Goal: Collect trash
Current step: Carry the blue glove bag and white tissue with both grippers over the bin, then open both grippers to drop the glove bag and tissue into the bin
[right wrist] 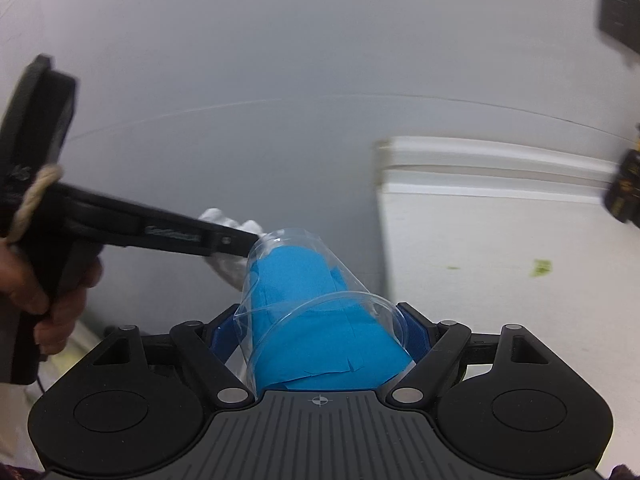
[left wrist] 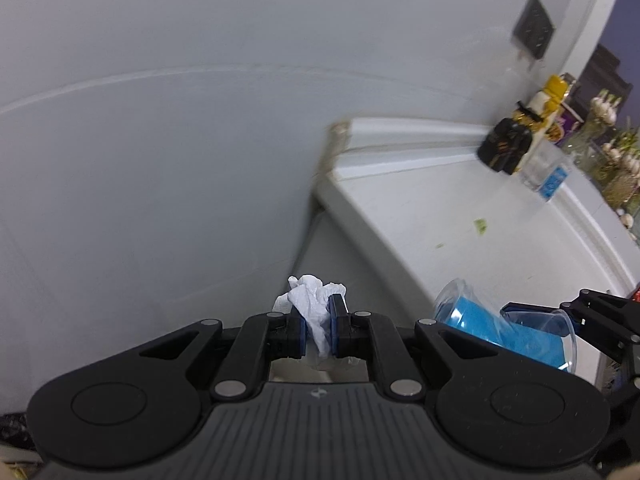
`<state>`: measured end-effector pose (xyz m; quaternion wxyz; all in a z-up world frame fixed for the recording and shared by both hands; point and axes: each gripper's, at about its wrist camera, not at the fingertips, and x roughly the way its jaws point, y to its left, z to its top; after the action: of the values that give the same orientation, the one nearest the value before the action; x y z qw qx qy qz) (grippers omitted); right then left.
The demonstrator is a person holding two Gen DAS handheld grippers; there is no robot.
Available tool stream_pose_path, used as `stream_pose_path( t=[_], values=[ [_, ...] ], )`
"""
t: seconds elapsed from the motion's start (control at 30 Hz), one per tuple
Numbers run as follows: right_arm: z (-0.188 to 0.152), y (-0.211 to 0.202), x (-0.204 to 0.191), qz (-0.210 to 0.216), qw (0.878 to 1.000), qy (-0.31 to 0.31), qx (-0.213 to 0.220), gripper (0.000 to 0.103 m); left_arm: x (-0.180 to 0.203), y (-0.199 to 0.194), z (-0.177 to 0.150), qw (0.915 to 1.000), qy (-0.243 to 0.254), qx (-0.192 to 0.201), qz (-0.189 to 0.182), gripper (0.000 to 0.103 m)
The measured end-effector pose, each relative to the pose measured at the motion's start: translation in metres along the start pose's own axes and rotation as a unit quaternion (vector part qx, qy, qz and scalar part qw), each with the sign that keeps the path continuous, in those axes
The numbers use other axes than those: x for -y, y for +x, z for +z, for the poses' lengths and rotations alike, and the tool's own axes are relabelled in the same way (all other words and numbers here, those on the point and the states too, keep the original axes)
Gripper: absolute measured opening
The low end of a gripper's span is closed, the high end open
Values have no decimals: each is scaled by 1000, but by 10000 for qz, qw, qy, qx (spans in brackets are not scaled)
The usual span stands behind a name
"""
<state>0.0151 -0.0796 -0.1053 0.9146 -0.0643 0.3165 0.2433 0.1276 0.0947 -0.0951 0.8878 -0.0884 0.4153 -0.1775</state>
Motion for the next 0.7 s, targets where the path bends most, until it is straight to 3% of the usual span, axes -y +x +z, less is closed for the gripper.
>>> stream_pose_path(
  t=[0.4,0.7],
  values=[
    [-35,68,-66,498,9941,-533,-804,82,-58,28,-42,9980,-236,-554,200,10],
    [-83,175,-64,-344,9797,-968,-1724,82,-81,118,-69,9908,-83,-1323,262,11]
  ],
)
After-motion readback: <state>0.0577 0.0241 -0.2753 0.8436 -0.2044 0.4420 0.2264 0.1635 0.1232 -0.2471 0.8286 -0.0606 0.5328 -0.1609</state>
